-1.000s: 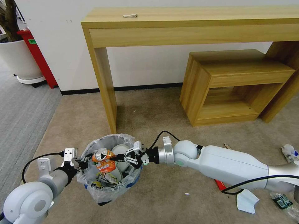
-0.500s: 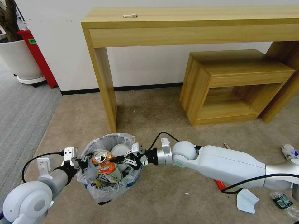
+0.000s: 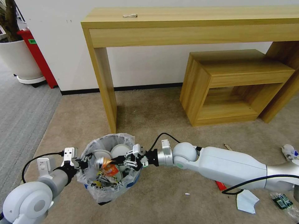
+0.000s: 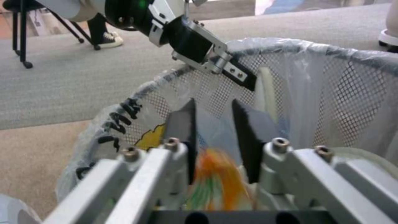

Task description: Pick up the trash bin and place the garbage on the floor into it.

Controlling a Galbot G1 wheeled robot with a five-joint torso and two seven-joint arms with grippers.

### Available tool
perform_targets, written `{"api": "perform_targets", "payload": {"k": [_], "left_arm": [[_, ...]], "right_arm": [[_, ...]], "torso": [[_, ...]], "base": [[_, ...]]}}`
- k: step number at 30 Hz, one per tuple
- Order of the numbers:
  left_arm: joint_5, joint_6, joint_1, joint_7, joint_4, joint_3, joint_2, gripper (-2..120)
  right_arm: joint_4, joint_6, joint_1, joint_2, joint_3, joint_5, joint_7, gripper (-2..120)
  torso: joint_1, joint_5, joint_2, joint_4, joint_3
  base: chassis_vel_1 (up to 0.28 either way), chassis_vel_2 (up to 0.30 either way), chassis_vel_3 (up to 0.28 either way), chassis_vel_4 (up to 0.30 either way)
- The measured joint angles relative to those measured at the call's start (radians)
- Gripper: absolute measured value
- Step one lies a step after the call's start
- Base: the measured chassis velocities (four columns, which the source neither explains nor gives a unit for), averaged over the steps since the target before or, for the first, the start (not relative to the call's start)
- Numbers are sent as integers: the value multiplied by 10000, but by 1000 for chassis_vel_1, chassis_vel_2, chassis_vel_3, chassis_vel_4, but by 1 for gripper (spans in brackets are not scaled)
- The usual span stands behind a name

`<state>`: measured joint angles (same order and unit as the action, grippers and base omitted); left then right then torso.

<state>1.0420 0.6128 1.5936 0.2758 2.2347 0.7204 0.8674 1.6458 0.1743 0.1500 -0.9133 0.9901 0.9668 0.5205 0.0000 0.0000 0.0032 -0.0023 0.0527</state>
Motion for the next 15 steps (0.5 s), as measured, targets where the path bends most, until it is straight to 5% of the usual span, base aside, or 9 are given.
{"api": "perform_targets", "payload": {"k": [15], "left_arm": [[-66, -5, -6, -29, -119, -14, 87, 1]], "right_arm": [[246, 185, 74, -122, -467, 181, -181, 86]], "torso": [[0, 0, -1, 0, 0]], "base": [[0, 0, 0, 0]]}}
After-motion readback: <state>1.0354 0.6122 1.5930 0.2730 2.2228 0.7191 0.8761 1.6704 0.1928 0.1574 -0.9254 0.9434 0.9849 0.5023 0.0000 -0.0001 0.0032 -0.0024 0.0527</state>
